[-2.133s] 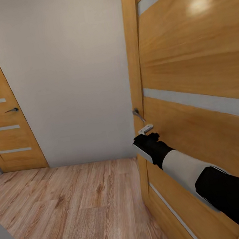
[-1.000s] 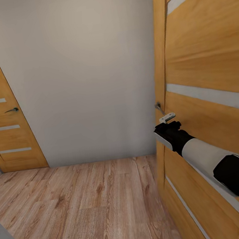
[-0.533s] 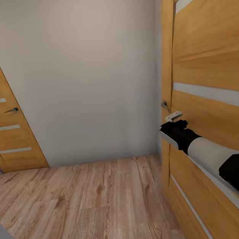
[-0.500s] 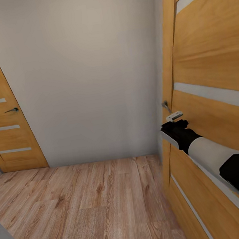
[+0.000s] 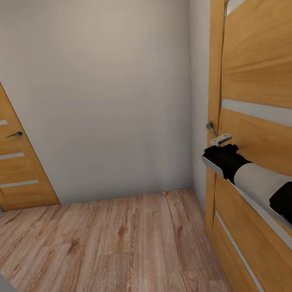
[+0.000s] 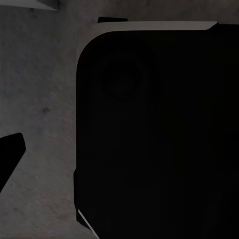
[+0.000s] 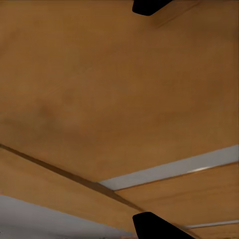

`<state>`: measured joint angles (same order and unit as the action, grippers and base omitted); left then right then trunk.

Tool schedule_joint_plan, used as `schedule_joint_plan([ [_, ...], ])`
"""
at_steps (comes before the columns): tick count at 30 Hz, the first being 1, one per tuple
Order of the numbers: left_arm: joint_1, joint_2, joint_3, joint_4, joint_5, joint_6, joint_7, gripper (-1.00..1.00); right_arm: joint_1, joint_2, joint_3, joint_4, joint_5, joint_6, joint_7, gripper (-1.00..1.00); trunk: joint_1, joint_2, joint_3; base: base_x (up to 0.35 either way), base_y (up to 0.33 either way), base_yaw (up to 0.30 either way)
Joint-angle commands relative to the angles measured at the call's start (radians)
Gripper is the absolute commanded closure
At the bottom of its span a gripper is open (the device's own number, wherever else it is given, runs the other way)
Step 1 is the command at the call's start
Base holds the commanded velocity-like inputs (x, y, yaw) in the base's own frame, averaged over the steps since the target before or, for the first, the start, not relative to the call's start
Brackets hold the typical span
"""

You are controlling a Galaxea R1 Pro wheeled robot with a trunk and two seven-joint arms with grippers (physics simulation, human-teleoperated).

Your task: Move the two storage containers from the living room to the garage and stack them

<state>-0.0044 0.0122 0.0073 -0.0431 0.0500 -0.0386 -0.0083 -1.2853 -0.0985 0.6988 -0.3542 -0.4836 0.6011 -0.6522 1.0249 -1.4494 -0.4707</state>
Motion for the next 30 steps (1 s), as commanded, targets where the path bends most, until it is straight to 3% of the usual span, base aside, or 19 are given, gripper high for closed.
schedule_joint_plan([
  [1,0.0,0.0,0.0,0.0,0.005,-0.003,-0.001,-1.0,-0.002,-0.025,0.01,-0.001,0.007,0.014,-0.009,-1.0,0.0,0.0,-0.001,0.0,0.0,0.0],
  [17,0.0,0.0,0.0,0.0,0.005,-0.003,-0.001,-1.0,-0.005,-0.045,0.01,0.0,0.007,0.014,-0.008,-1.0,0.0,0.0,-0.001,0.0,0.0,0.0],
  [23,0.0,0.0,0.002,0.0,0.005,-0.003,-0.001,-1.0,-0.005,-0.028,0.011,-0.006,0.006,0.018,-0.009,-1.0,0.0,0.0,-0.001,0.0,0.0,0.0],
  [25,0.0,0.0,0.002,0.0,0.005,-0.003,-0.001,-1.0,-0.005,-0.007,0.012,-0.01,0.006,0.023,-0.011,-1.0,0.0,0.0,-0.001,0.0,0.0,0.0],
  [28,0.0,0.0,0.002,0.0,0.005,-0.003,-0.001,-1.0,-0.005,0.07,0.013,-0.011,0.008,0.027,-0.016,-1.0,0.0,0.0,-0.001,0.0,0.0,0.0],
  [30,0.0,0.0,0.002,0.0,0.005,-0.003,-0.001,-1.0,-0.005,0.108,0.013,-0.009,0.008,0.028,-0.018,-1.0,0.0,0.0,-0.001,0.0,0.0,0.0],
])
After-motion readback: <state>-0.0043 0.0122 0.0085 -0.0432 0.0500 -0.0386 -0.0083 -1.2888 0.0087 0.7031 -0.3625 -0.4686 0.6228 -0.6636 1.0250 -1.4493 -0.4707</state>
